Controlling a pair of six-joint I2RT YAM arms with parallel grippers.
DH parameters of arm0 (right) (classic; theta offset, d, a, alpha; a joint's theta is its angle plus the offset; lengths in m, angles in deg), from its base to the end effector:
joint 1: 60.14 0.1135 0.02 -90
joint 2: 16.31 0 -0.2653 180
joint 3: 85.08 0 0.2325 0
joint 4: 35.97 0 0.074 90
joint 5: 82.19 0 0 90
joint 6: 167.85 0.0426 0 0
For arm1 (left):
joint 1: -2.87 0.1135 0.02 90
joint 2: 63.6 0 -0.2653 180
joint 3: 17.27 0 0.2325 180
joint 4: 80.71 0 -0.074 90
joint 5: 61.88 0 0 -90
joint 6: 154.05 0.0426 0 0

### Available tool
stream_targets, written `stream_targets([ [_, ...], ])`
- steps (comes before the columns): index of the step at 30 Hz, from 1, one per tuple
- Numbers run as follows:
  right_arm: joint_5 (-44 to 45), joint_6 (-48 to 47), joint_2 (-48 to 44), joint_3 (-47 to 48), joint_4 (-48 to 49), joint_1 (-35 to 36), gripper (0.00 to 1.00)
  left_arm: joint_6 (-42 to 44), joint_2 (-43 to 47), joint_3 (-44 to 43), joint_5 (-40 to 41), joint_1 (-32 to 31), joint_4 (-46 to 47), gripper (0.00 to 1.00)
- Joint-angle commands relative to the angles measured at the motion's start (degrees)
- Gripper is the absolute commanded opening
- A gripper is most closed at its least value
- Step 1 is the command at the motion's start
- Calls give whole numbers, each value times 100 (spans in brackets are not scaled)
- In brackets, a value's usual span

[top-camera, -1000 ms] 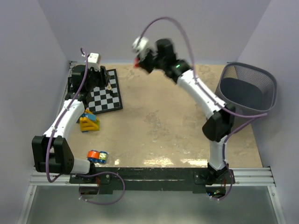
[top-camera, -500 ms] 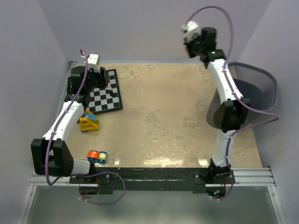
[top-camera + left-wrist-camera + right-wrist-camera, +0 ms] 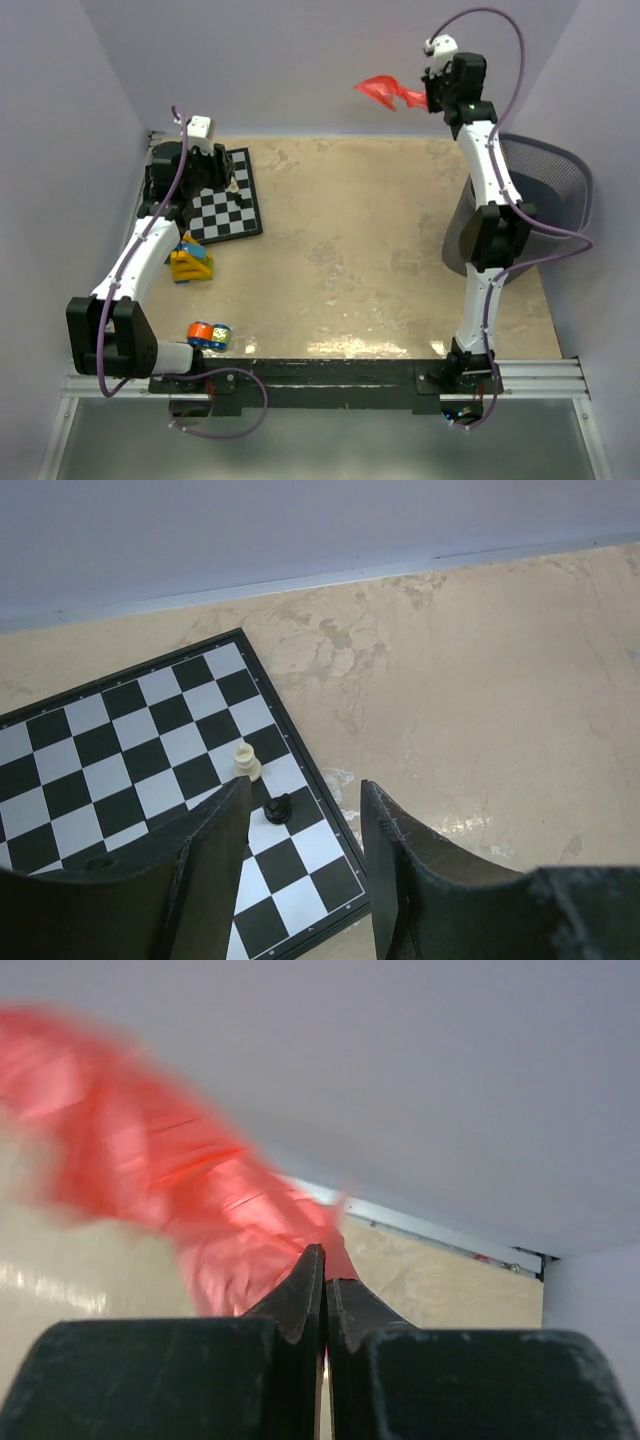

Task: Put the trash bags into the trash bin
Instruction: Unfold the trash bag at the center of the board.

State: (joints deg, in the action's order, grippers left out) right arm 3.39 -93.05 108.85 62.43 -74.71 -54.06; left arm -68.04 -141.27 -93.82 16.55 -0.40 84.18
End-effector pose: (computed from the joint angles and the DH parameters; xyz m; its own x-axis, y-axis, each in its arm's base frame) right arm 0.4964 0.0562 0.3859 -0.2238 -0.2867 -0.9315 -0.2464 0.9413 -0.2305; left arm 0.3059 -0.0260 0.3358 -0.2956 -0.0514 -0.9539 0.2281 0.9659 -0.1227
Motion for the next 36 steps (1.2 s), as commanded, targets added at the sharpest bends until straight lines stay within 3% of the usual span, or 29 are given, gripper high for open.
stream_targets([
  [1,-3050,-1812,-1026,-499,-1432,2885,0,-102,41,-115,-47,63,166,52],
  [2,-2968,-2037,-1412,-963,-1383,3237,0,-59,50,-159,-3,63,131,52],
  [3,-2724,-1535,-1772,-1560,-573,3267,0,-6,59,-194,58,63,78,52],
  [5,-1796,-1258,-2127,-2450,257,2603,0,117,94,-220,164,63,25,52],
  [7,-357,-882,-1569,-1896,507,1410,0,188,138,-177,182,63,25,53],
  [9,817,-145,-420,39,-165,512,0,179,129,-142,147,63,25,52],
  [10,786,259,178,1209,-613,212,0,144,129,-133,120,63,25,52],
  [12,462,456,517,1870,-654,260,0,83,112,-133,76,63,34,52],
  [14,-815,169,20,1015,-364,882,0,39,94,-124,94,63,60,52],
  [16,-2783,-987,-543,257,-895,1908,0,47,85,-133,120,72,60,52],
  [17,-2783,-1585,-876,-94,-1125,2531,0,65,85,-150,138,72,52,52],
  [19,-2328,-1417,-1501,-1059,-490,3003,0,109,85,-185,190,72,34,53],
  [22,-208,-829,-1558,-1654,811,1674,0,144,120,-194,226,72,25,53],
  [23,567,-470,-1139,-1227,919,1041,0,144,129,-168,243,72,25,53],
  [24,1018,-5,-613,-205,650,565,0,144,155,-142,235,72,25,52],
  [25,1197,487,80,1580,117,169,0,153,182,-107,234,72,34,53],
  [26,1024,1040,600,2581,-306,17,0,144,208,-63,234,72,25,52],
  [27,831,898,754,2705,-354,155,0,127,217,-27,226,72,25,52],
  [29,-525,502,117,1176,293,864,0,56,226,34,226,81,25,52],
  [31,-2554,-530,-727,-260,525,1943,0,4,208,52,199,107,43,52],
  [33,-2443,-2191,-1535,-1191,-107,3349,0,38,199,0,217,107,25,52],
  [34,-2318,-2406,-1869,-1710,144,3607,0,65,191,-27,252,107,25,52],
  [36,-1103,-1604,-2451,-2870,1510,3314,0,135,199,-62,278,116,-184,52],
])
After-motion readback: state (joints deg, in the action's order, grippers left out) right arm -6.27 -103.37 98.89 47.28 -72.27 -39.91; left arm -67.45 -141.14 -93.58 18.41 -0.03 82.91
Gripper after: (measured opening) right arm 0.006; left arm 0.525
